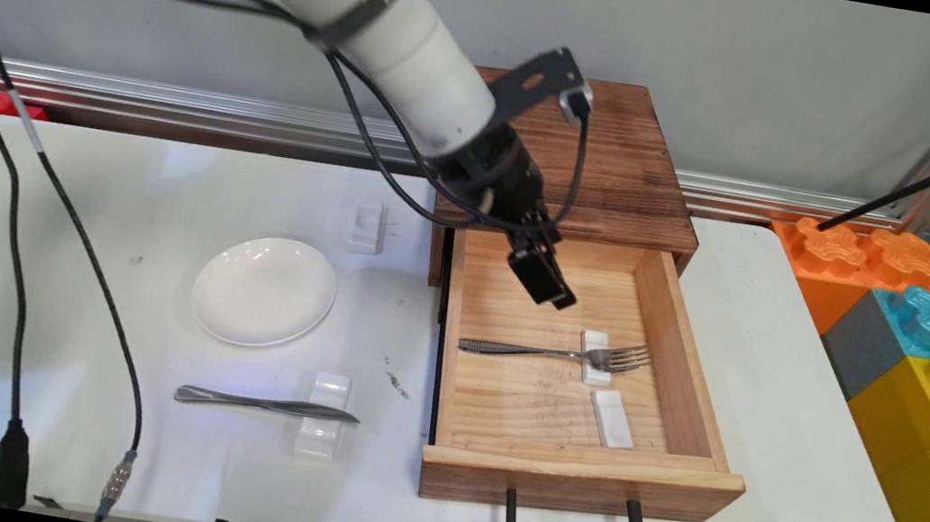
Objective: Pick up the knife from the right of the white plate
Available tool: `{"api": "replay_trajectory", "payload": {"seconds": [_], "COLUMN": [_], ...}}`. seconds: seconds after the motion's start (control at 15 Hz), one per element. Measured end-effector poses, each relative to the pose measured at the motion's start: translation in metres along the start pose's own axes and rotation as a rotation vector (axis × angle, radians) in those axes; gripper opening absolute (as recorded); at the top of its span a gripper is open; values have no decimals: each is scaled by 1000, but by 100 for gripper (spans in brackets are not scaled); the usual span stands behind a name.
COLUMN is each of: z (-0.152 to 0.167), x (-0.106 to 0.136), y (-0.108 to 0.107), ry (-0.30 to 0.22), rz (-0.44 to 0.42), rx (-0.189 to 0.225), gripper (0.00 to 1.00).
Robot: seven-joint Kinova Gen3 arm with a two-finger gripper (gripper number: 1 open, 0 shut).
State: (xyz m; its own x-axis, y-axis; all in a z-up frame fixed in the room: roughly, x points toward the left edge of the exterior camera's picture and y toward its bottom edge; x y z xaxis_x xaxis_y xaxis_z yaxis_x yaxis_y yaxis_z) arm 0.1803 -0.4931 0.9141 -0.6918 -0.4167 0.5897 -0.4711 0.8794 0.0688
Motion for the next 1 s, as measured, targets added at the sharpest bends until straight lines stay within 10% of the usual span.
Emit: {"api": "replay_trajectory", "payload": {"seconds": [1.0], "z": [-121], "x": [-43], "y": [7], "ry": [-108], "rz": [-34], "rx": [-46], "gripper": [100]}}
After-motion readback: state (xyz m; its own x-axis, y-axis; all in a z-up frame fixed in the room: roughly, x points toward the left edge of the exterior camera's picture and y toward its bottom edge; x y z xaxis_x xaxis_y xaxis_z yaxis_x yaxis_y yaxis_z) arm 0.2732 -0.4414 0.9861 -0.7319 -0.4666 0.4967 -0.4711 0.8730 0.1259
